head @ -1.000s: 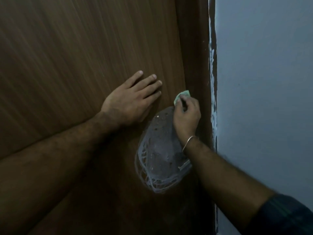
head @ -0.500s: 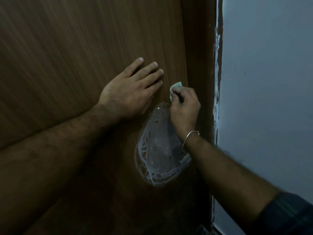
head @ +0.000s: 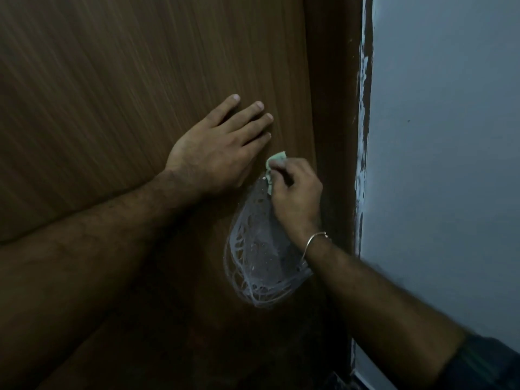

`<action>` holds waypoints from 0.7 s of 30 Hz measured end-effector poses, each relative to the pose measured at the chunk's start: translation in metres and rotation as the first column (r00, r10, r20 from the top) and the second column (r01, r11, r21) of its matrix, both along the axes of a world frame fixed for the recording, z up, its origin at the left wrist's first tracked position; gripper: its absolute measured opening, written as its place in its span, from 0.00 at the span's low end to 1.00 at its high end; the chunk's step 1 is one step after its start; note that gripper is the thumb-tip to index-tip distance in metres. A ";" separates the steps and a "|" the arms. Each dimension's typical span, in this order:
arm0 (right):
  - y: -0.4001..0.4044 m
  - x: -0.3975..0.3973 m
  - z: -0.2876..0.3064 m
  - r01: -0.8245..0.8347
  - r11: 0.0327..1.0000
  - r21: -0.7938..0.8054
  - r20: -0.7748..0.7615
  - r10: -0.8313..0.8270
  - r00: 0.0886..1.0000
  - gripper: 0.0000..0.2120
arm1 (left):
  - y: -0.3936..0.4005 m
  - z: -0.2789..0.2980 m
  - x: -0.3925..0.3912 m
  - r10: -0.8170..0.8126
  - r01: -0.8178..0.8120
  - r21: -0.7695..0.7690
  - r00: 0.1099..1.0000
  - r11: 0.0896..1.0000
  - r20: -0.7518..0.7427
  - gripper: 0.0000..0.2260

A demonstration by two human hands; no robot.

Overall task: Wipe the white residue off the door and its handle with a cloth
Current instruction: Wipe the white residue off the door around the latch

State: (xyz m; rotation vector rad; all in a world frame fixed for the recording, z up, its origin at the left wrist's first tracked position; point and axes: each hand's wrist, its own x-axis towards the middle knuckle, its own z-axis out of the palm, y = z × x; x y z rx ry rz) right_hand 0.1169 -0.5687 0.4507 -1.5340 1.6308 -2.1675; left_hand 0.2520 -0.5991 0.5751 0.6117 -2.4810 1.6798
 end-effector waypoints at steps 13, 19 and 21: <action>0.004 0.018 0.001 -0.046 0.999 0.030 0.115 0.042 0.992 0.07 | -0.001 0.000 0.000 -0.016 0.016 -0.027 1.000 0.999 0.012 0.22; 0.000 0.010 0.025 -0.040 0.999 0.025 0.214 0.034 0.976 0.08 | -0.003 0.000 0.000 -0.004 0.004 -0.007 1.000 1.000 0.023 0.23; 0.012 0.025 0.007 -0.116 0.991 0.071 0.095 0.109 0.990 0.08 | -0.004 0.001 0.000 0.006 -0.006 0.000 0.999 1.000 0.042 0.24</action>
